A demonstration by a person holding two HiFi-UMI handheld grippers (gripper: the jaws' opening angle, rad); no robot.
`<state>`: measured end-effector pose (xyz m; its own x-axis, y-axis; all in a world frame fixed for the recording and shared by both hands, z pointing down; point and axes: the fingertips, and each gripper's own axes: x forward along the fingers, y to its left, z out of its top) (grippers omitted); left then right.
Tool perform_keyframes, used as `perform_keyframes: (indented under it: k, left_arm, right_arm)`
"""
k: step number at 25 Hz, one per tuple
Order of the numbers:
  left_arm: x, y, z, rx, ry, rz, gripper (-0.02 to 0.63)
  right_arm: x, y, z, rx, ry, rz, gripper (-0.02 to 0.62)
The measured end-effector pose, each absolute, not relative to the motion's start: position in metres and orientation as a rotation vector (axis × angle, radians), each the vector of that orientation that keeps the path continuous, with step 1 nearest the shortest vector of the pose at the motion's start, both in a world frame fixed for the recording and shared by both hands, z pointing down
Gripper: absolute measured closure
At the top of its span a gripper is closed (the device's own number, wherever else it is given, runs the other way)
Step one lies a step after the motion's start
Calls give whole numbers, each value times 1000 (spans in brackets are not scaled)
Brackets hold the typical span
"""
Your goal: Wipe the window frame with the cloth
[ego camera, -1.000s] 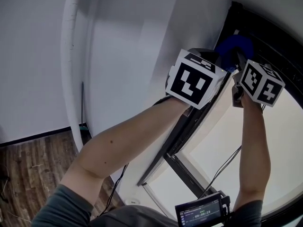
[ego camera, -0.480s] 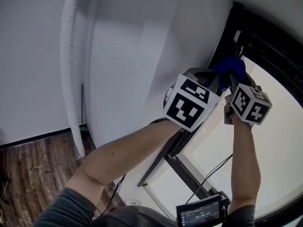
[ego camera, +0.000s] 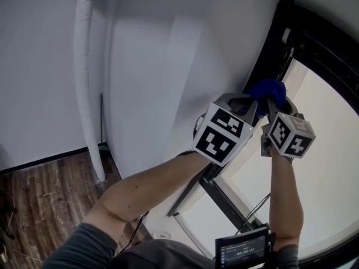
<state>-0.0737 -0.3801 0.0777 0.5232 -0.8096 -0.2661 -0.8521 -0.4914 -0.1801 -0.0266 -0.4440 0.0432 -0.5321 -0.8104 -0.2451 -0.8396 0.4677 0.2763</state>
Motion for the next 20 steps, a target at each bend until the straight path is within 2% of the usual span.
perform_keyframes:
  k: [20]
  left_arm:
    - [-77,-389,174,-2497,1451,128,597]
  right_arm:
    - [-22,-451,169,-1444,2714,347,474]
